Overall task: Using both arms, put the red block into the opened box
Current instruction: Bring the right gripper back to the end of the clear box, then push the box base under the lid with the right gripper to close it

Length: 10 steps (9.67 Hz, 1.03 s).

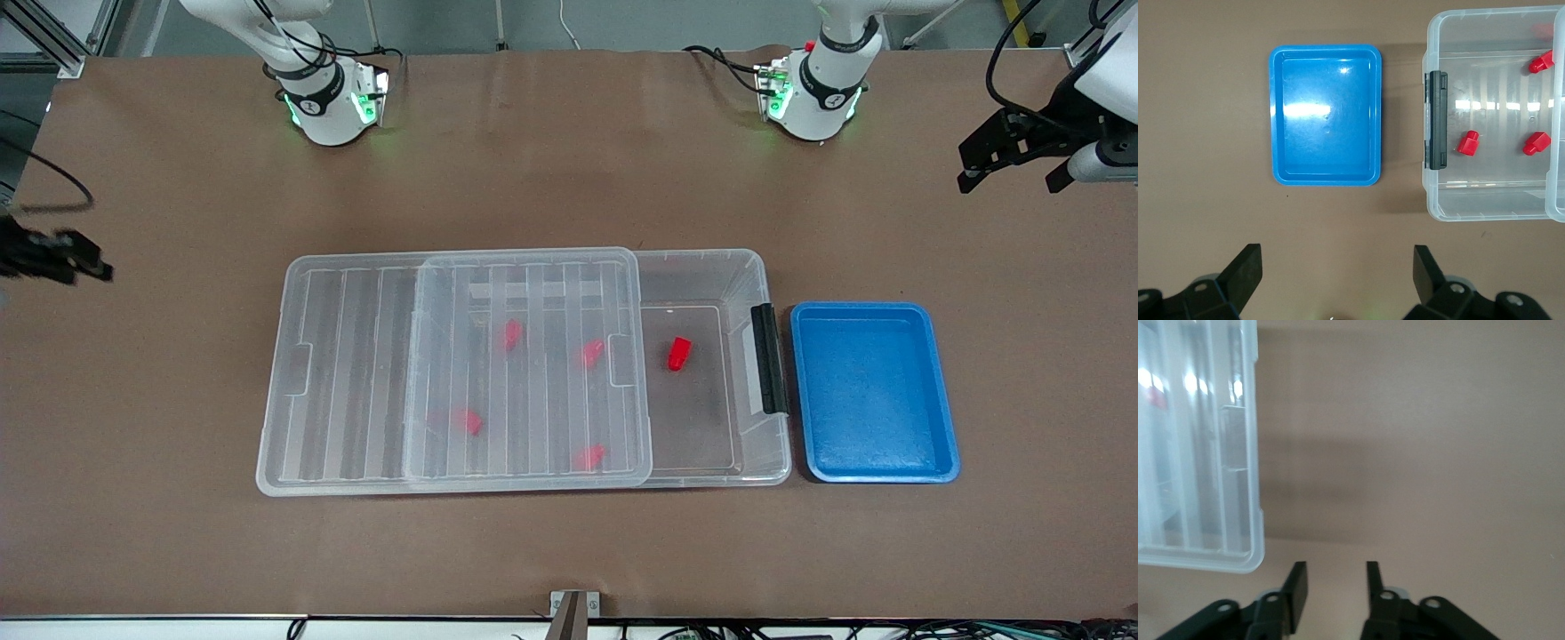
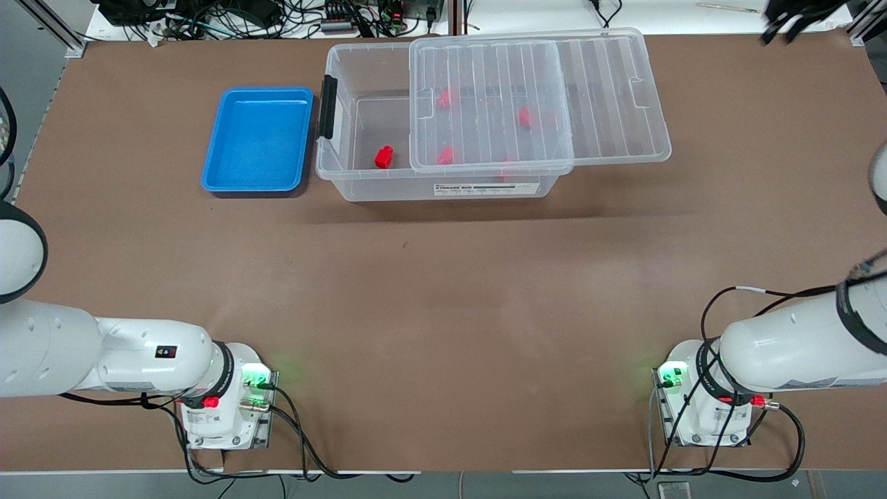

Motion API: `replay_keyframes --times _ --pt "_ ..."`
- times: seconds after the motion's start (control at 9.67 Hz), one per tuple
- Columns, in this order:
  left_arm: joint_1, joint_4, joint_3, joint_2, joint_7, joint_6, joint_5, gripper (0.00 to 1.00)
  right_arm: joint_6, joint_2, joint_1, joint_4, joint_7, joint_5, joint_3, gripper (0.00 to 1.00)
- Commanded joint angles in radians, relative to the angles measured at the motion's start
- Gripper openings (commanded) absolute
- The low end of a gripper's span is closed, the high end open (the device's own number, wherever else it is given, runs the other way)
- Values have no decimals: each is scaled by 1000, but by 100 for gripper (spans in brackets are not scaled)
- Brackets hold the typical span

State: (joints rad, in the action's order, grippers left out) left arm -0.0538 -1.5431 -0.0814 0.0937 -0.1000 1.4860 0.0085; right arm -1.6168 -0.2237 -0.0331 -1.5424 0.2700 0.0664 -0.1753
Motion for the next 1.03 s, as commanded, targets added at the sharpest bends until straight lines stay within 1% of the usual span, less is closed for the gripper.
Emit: replay_keyframes --times 0.0,0.21,0.31,0.52,0.62,0.72,0.93 --pt "0 -34 3 1 11 0 -8 100 -99 -152 -25 -7 58 26 37 0" --pt "2 -34 3 1 11 0 -9 100 -217 -190 -28 -68 57 29 92 0" --pt "2 -35 3 1 11 0 -8 100 -233 -209 -27 -70 54 35 114 0" --pt "3 -32 5 -6 13 3 -9 100 -245 -227 -34 -68 48 44 129 0" --pt "3 -34 5 -9 13 3 -8 100 -245 -230 -37 -70 46 85 135 0" --pt "3 -34 5 -9 16 2 -8 100 -245 -241 -54 -68 44 98 135 0" --pt "-3 -32 3 -12 16 3 -8 100 -244 -244 -86 -62 -27 115 138 0"
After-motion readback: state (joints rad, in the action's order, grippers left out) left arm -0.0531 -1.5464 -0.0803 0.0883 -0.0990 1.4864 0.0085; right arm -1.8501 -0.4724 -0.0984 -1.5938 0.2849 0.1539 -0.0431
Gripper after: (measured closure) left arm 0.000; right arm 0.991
